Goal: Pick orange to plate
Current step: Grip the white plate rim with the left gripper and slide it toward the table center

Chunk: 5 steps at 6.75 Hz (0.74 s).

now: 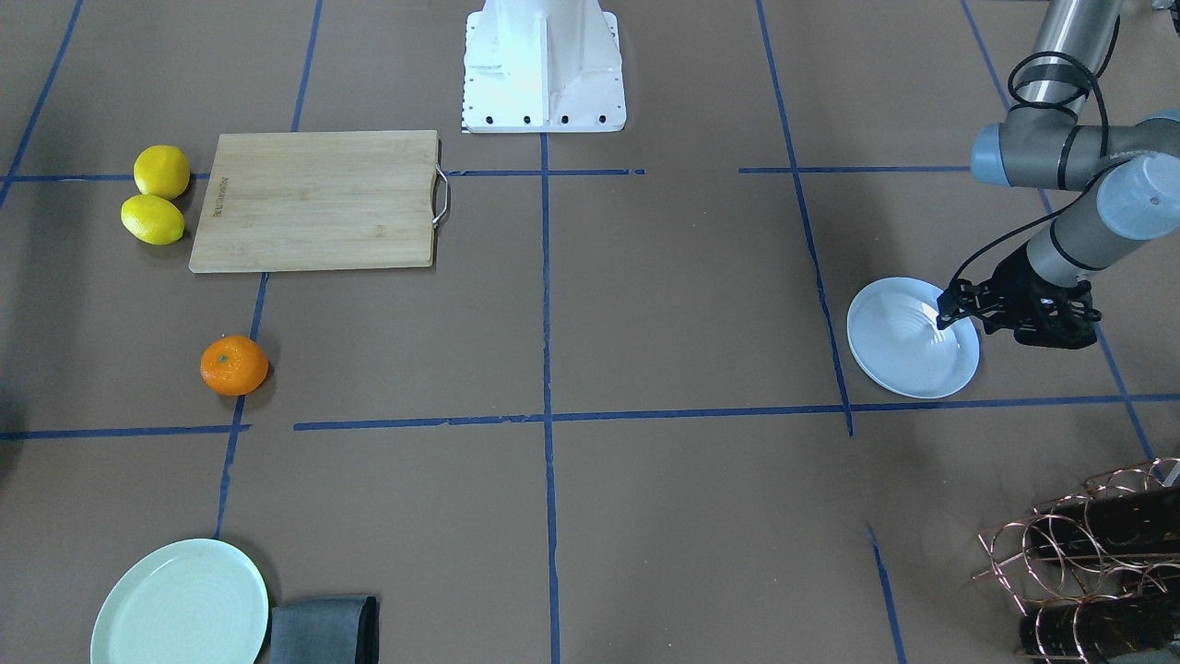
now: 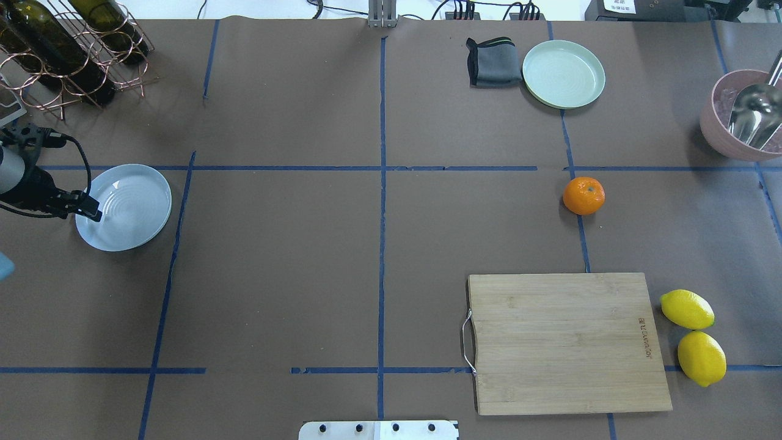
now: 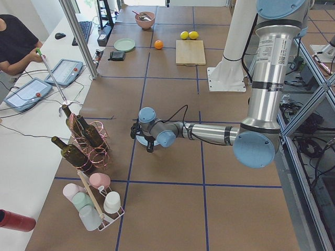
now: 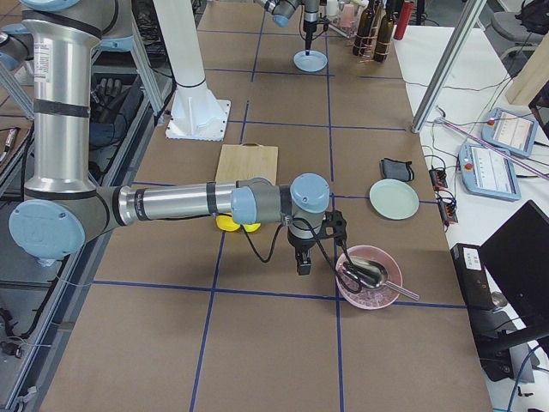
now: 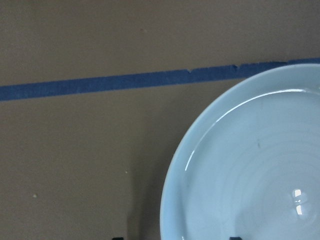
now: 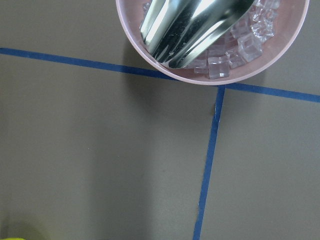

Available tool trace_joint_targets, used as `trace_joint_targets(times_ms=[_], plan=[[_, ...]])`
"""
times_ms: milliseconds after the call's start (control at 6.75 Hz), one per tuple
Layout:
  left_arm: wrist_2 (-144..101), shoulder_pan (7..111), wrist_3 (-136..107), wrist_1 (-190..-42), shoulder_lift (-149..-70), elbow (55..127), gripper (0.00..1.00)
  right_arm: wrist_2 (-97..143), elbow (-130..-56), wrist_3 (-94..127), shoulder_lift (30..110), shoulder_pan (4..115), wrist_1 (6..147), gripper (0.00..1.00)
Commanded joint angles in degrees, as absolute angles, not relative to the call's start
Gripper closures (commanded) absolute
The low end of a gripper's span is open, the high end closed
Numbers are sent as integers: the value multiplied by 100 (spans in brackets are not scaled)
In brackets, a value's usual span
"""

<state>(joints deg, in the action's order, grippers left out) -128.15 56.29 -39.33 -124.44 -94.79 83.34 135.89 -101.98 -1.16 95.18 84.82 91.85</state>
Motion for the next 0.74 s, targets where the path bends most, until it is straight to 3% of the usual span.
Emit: trace_joint_targets(times_ms=[0, 593], plan=[[-12823, 5616, -3876, -12454, -9492, 8314, 100, 13658, -10195, -123, 9519, 8481, 9185, 0], [-13259, 5616, -3963, -12437, -9641, 8725, 100, 13711, -10204, -123, 9527, 8481, 9176, 0]])
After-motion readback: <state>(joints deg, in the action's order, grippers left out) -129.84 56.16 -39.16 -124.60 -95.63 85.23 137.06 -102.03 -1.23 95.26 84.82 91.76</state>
